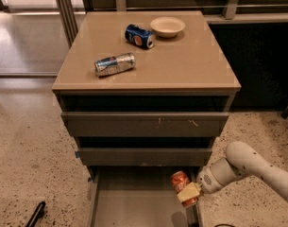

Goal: Pick coke can from bottom drawer and place on counter

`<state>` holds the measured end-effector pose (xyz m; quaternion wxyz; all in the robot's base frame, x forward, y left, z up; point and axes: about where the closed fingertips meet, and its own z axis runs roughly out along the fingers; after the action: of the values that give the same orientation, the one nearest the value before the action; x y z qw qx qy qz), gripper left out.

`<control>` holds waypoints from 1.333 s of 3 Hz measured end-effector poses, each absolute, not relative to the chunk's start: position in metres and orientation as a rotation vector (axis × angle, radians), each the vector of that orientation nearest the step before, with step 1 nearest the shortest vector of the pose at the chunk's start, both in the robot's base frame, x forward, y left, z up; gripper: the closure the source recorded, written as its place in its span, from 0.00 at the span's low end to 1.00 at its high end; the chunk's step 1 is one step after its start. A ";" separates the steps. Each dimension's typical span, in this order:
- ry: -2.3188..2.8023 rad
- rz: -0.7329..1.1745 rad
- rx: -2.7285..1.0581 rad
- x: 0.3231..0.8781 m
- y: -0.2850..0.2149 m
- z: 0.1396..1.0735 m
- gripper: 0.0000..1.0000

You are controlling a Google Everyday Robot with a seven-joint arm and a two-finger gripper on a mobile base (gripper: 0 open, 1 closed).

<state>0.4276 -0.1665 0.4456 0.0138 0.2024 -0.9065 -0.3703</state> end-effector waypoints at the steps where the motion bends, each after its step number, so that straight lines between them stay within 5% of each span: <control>1: -2.884 -1.141 0.784 0.430 -0.156 0.508 1.00; 4: -3.085 -0.991 1.125 0.408 -0.123 0.683 1.00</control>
Offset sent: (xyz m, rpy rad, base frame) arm -0.0128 0.0358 0.2061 -0.0582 -0.3809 0.1199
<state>0.4079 -0.1232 0.6833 -0.1434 0.3245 -0.8902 -0.2858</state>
